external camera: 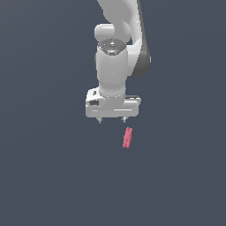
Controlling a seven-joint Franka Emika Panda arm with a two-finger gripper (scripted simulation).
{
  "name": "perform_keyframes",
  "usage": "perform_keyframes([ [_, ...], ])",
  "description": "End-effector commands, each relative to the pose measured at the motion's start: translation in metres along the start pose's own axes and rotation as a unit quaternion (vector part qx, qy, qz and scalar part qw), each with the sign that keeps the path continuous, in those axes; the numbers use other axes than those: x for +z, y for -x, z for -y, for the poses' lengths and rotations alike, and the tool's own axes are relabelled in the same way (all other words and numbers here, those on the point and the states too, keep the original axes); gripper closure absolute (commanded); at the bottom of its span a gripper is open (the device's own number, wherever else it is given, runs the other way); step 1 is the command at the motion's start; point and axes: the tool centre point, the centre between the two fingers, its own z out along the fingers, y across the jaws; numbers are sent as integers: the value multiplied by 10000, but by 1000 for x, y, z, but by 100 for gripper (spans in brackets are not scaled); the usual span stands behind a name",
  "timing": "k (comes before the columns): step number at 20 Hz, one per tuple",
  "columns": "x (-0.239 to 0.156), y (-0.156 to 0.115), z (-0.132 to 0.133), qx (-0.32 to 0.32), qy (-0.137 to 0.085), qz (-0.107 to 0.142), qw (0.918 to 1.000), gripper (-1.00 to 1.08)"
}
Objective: Pick up the object and move it to a goal position.
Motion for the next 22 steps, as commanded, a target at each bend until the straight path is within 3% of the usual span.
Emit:
perform_keyframes([
  [1,0,0,0,0,0,0,10000,-92],
  [10,3,-5,17,125,-157,-11,9998,-92],
  [22,21,-4,28,314,-150,62,9994,-92],
])
